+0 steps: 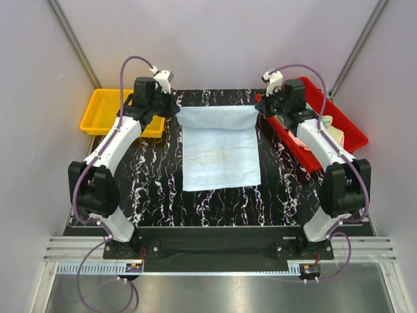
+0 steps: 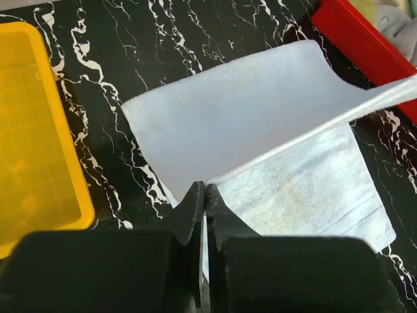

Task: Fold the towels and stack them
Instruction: Fold the towel

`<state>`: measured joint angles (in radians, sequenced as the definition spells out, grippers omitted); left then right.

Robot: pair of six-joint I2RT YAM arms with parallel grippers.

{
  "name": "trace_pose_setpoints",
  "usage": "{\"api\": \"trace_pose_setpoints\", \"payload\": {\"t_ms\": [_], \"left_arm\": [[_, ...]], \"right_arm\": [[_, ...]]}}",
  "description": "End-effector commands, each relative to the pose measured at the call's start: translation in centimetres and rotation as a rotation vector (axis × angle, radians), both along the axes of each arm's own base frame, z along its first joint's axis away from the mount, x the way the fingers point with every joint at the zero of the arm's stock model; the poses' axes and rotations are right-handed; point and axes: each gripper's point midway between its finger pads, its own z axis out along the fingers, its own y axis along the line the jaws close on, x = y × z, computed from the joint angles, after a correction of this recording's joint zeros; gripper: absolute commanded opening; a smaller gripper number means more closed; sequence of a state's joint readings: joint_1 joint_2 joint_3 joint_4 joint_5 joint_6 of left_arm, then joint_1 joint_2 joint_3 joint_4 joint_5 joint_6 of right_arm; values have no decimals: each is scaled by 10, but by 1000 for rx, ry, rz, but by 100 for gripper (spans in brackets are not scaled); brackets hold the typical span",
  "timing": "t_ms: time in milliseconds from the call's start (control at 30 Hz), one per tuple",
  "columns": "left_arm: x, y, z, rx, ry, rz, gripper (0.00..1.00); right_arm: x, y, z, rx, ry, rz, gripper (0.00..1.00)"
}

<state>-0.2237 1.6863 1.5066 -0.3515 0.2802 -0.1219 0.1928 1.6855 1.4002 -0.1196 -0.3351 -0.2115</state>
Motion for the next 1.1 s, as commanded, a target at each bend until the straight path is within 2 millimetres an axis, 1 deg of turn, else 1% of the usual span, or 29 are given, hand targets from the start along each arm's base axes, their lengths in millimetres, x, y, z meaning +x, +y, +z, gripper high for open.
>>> {"api": "trace_pose_setpoints", "payload": {"t_ms": [0,33,100,167,200,233,267,300,333,367,400,433,467,500,600,633,667,700,733,767,800,833,867,900,933,967,1000,1033,1067], "left_arm": [[-16,6,5,32,-29,1,0],[-20,3,3,40,-25,-3,0],[-31,1,-5,47,-3,-13,0],[-40,-2,-15,58,27,-24,0],[-47,-2,-23,62,50,-27,0],[-52,-4,-28,67,61,-34,0],[-58,-5,-33,68,76,-36,0],[-64,-6,-32,66,76,-39,0],[-73,-7,-44,71,103,-47,0],[-78,-6,-43,67,100,-44,0],[-82,-7,-46,67,107,-48,0],[-89,-7,-53,71,123,-53,0],[-93,-9,-54,71,130,-60,0],[-97,-13,-54,70,132,-71,0],[-112,-16,-67,97,180,-87,0],[-116,-14,-72,120,190,-76,0],[-124,-11,-82,134,227,-70,0],[-128,-8,-86,142,240,-61,2],[-132,-6,-89,151,253,-55,4],[-141,-4,-94,165,285,-63,6],[-147,-4,-96,172,301,-72,12],[-154,-6,-100,180,321,-92,15],[-164,-4,-106,198,361,-102,17],[-171,-1,-113,212,389,-99,19],[-176,2,-116,222,406,-92,21],[-179,3,-116,214,416,-81,24],[-182,1,-116,205,424,-82,28],[-185,-2,-114,188,436,-97,35],[-190,-3,-111,173,450,-98,36]], "right_arm": [[-21,-13,5,-8,12,-30,0],[-28,-12,-4,-3,36,-25,0],[-36,-11,-4,6,42,-19,0],[-45,-13,-15,4,83,-24,0],[-49,-14,-17,4,94,-30,0],[-57,-15,-28,5,130,-31,0],[-61,-15,-32,11,143,-34,0],[-65,-16,-29,20,136,-38,0],[-70,-15,-31,25,144,-37,0],[-76,-15,-37,37,165,-38,0],[-80,-14,-34,46,161,-35,0],[-83,-14,-34,52,167,-35,0],[-88,-14,-40,63,189,-40,0],[-92,-15,-40,71,203,-50,0],[-110,-11,-49,113,279,-67,2],[-117,-14,-59,101,310,-104,3],[-122,-16,-63,114,332,-132,4],[-129,-18,-60,121,330,-146,6],[-137,-22,-68,123,360,-169,9],[-141,-26,-71,111,372,-195,13],[-151,-31,-77,93,413,-213,16],[-155,-32,-79,92,434,-227,17],[-159,-31,-80,93,464,-225,18],[-170,-30,-86,85,531,-223,20],[-169,-27,-77,105,544,-223,21],[-173,-26,-77,109,574,-220,25],[-182,-28,-81,100,628,-237,27],[-180,-29,-75,106,633,-256,27],[-181,-32,-75,100,640,-282,29]]}}
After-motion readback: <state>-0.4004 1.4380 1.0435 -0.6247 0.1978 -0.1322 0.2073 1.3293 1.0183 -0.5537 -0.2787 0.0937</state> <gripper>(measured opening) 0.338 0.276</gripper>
